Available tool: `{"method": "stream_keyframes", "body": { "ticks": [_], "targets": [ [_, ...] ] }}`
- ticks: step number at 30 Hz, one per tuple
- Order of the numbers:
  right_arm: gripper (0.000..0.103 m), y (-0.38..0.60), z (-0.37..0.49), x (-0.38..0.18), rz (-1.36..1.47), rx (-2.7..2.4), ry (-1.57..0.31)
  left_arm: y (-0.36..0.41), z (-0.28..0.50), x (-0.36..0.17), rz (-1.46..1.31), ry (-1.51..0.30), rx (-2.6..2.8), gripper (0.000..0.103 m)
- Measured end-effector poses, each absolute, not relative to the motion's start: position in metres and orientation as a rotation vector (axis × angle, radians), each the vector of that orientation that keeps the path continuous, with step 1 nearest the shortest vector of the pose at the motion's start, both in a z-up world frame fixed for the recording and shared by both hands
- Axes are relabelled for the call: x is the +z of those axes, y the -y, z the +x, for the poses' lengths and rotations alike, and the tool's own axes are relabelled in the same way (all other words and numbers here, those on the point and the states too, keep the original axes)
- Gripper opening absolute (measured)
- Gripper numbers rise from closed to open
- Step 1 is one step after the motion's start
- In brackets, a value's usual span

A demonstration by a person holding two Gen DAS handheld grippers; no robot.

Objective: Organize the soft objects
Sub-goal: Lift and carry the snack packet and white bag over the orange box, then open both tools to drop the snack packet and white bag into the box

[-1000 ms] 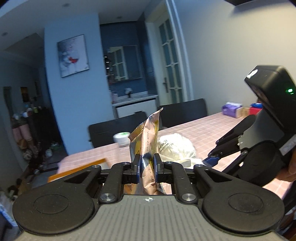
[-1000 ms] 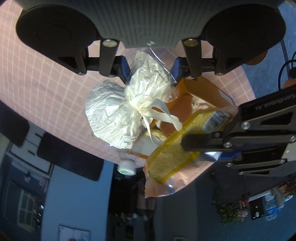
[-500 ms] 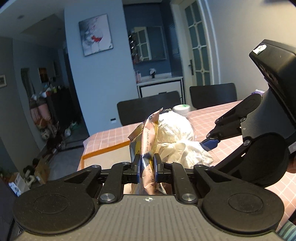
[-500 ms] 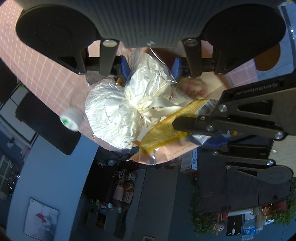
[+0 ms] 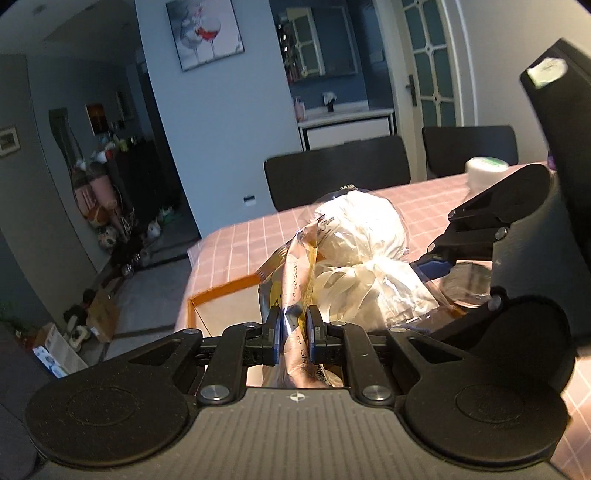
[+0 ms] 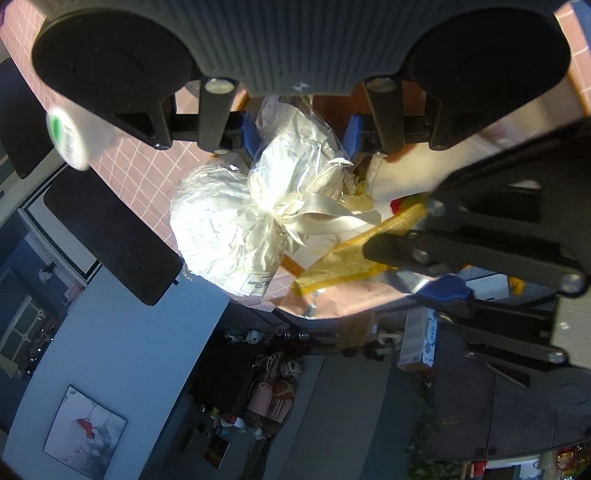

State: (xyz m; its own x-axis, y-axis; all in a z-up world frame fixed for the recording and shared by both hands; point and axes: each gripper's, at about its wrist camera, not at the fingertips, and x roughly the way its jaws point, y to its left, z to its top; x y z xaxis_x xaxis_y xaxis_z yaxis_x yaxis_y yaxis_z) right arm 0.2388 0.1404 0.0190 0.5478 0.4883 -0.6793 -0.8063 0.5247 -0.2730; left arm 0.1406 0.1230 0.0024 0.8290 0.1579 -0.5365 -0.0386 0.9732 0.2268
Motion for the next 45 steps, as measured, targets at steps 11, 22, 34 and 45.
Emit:
{"method": "stream_keyframes", "body": {
  "ticks": [11,22,34,45],
  "targets": [
    [0.051,-0.143,0.236,0.009,-0.684,0.844,-0.611,-0.14,0.151,-0.017,0.173,-0.688,0.081,0.015],
    [0.061,-0.147,0.242,0.008,-0.723,0.852,-0.619,-0.155,0.166,-0.024,0.107,-0.807,0.123,0.019],
    [0.08,-0.146,0.227,0.017,-0.783,0.82,-0.58,-0.153,0.157,-0.004,0.119,-0.759,0.141,0.041],
    [0.091,-0.125,0.188,0.042,-0.829,0.818,-0.505,-0.144,0.139,0.006,0.125,-0.701,0.166,0.047]
  ]
}}
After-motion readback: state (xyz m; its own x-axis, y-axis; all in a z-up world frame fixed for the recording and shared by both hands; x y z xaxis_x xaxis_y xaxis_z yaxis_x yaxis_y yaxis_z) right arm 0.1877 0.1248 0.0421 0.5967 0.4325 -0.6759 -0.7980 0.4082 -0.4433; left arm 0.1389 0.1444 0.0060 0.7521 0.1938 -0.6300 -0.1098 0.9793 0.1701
